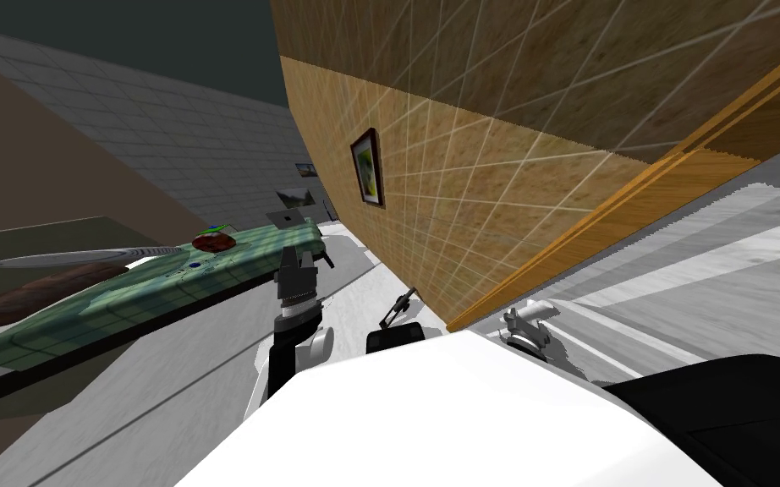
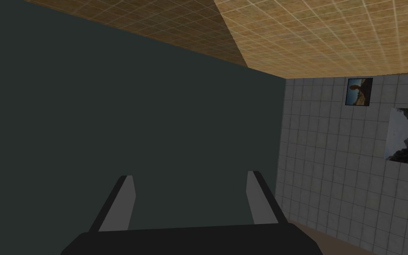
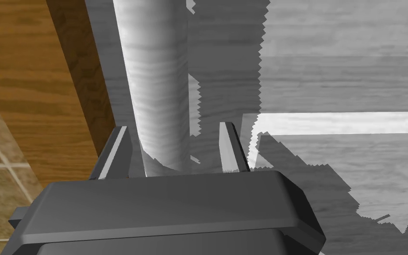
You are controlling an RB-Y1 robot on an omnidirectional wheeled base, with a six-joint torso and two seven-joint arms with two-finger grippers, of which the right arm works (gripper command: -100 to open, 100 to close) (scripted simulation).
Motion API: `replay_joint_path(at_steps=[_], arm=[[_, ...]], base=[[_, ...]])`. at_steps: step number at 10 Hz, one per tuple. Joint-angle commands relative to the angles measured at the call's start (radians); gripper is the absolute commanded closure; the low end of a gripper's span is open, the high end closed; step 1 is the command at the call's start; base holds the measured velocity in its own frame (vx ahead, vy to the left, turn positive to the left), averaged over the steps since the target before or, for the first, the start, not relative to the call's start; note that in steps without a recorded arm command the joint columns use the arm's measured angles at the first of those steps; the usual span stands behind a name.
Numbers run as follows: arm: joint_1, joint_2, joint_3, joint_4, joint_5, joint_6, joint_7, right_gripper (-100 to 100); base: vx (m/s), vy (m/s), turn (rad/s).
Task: Pull the door open
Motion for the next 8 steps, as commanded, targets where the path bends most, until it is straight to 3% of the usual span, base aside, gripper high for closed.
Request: replay_joint_path(at_steps=[1, 5, 8], arm=[[-0.001, -0.001, 0.000, -0.001, 0.000, 0.000, 0.001, 100], [-0.001, -0.001, 0.000, -0.001, 0.000, 0.000, 0.001, 100], [-0.002, 0.002, 0.004, -0.003, 0.004, 0.002, 0.001, 100]], base=[[0.003, 0.012, 0.023], [0.000, 0.000, 0.000], [-0.160, 0.105, 0.021]])
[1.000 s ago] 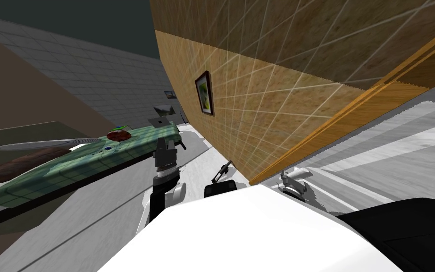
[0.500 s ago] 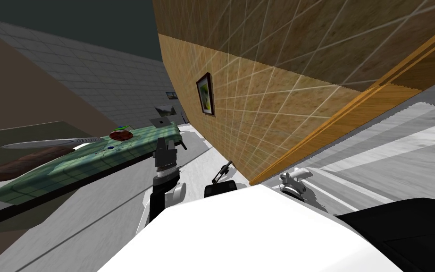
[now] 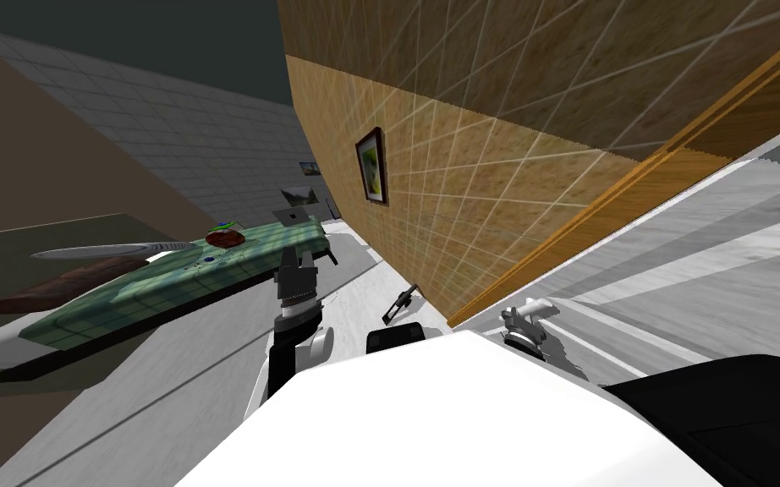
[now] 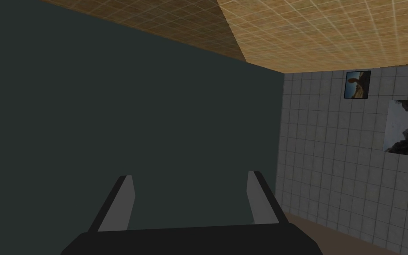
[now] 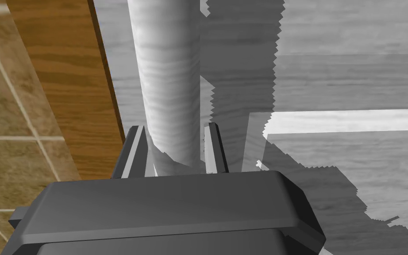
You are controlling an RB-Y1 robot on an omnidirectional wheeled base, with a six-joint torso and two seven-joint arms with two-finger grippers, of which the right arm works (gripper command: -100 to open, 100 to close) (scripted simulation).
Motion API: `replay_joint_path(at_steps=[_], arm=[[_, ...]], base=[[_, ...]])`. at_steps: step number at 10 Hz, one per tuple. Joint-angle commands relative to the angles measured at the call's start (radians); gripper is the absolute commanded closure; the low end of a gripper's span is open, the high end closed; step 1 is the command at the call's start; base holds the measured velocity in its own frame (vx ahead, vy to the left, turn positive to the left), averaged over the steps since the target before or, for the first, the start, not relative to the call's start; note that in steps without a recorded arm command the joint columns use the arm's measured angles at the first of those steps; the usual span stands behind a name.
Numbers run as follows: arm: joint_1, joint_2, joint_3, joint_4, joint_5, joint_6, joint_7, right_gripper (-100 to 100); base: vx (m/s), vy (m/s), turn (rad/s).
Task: Pull the door open
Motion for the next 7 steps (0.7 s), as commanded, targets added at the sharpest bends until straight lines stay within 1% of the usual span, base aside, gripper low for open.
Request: replay_joint_path(at_steps=[1, 3, 4, 5, 6, 7], arm=[[0.003, 0.002, 0.001, 0.016, 0.001, 0.001, -0.002, 100], [0.003, 0.002, 0.003, 0.015, 0.004, 0.003, -0.001, 100], [0.003, 0.002, 0.003, 0.015, 0.004, 0.003, -0.001, 100], [0.003, 0.002, 0.003, 0.015, 0.004, 0.003, -0.001, 100], [0.004, 0.002, 0.006, 0.015, 0.008, 0.005, 0.001, 100], [0.004, 0.002, 0.008, 0.015, 0.010, 0.006, 0.002, 100]], base=[[-0.218, 0.109, 0.016], [-0.214, 0.121, 0.007], [-0.114, 0.088, -0.009], [-0.032, 0.025, -0.005], [-0.107, 0.042, 0.008], [-0.176, 0.094, 0.016]])
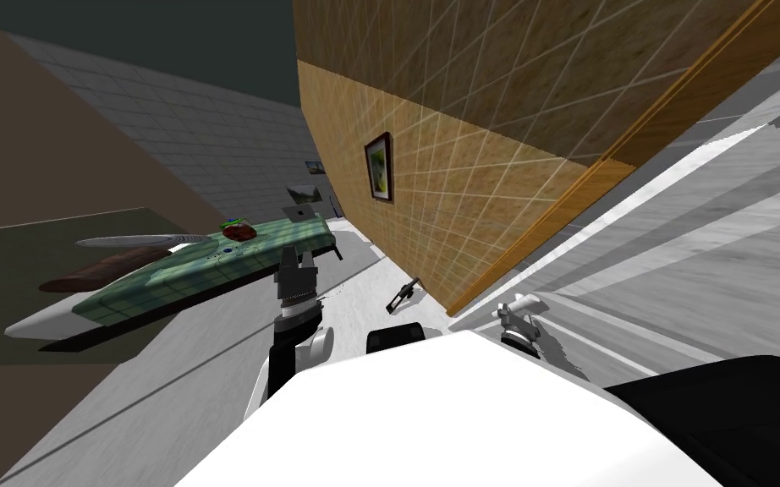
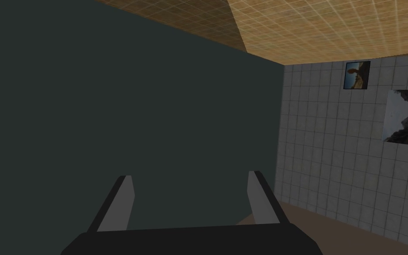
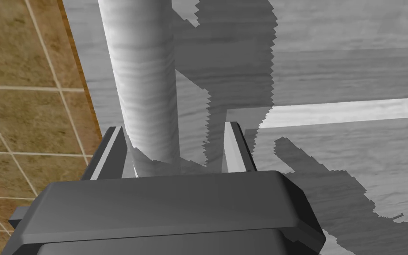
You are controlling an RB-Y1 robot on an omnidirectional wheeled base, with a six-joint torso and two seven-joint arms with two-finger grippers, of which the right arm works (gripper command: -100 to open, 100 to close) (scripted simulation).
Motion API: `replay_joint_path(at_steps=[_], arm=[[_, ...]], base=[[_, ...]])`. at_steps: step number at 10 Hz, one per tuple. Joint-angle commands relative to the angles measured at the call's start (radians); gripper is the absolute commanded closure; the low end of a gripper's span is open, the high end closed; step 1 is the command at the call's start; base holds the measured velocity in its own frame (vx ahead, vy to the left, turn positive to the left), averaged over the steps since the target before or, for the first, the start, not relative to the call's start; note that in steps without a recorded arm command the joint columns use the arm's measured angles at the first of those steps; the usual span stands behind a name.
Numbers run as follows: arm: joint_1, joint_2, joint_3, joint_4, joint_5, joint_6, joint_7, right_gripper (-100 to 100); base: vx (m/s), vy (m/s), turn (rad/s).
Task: Pull the door open
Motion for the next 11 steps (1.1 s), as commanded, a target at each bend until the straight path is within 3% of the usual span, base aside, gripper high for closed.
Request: replay_joint_path(at_steps=[1, 5, 7, 11], arm=[[0.019, -0.003, -0.006, 0.004, -0.002, 0.005, 0.004, 100], [0.020, -0.004, 0.007, 0.003, 0.014, 0.013, 0.010, 100], [0.029, -0.013, 0.041, -0.012, 0.042, 0.016, -0.002, 100], [0.043, -0.030, 0.068, -0.041, 0.044, -0.005, -0.048, 100]], base=[[-0.164, 0.112, -0.006], [-0.126, 0.069, 0.006], [-0.151, 0.030, 0.059], [0.138, -0.059, 0.034]])
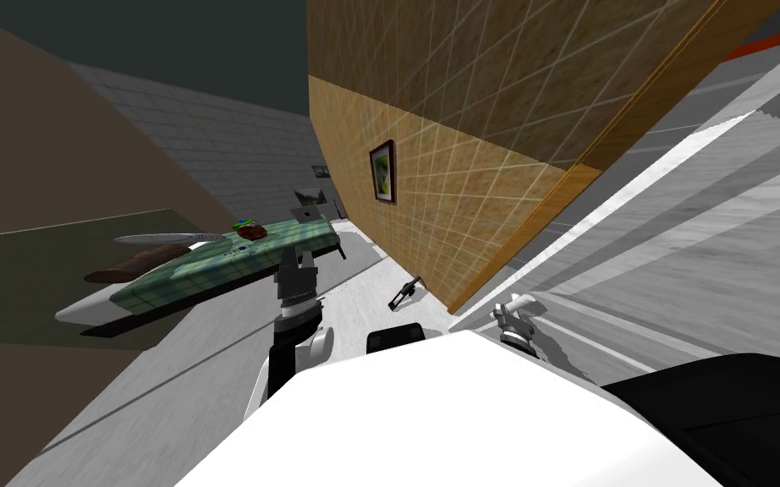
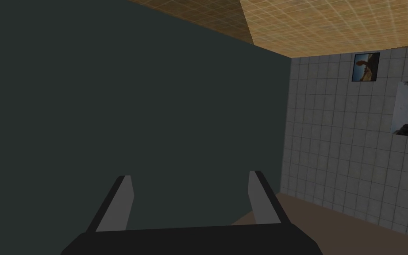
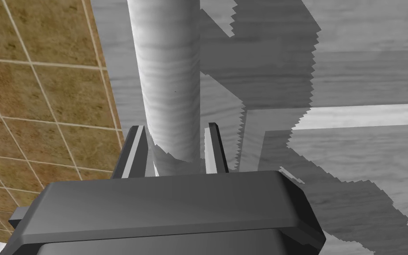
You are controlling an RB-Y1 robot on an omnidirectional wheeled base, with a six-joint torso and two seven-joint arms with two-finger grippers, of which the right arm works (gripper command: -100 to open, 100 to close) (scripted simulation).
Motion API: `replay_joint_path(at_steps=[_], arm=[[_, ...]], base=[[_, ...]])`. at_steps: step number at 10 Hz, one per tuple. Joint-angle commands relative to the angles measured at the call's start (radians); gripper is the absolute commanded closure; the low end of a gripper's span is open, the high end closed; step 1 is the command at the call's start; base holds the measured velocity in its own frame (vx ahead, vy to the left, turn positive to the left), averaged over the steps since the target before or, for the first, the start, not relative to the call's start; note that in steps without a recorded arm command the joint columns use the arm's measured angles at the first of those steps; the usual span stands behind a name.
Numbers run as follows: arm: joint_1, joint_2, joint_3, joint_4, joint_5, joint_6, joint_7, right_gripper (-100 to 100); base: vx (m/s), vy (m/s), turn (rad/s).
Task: Pull the door open
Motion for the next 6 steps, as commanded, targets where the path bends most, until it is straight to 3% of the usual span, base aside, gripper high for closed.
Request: replay_joint_path(at_steps=[1, 2, 3, 6], arm=[[0.004, -0.012, 0.003, 0.001, -0.002, -0.011, -0.020, 100], [0.002, -0.009, 0.002, 0.003, -0.002, -0.006, -0.013, 100], [0.010, -0.017, 0.020, -0.006, 0.012, -0.017, -0.027, 100], [0.020, -0.024, 0.049, -0.020, 0.033, -0.028, -0.044, 100]], base=[[0.184, -0.058, 0.003], [0.083, -0.034, -0.008], [-0.129, 0.018, 0.052], [-0.201, 0.057, 0.063]])
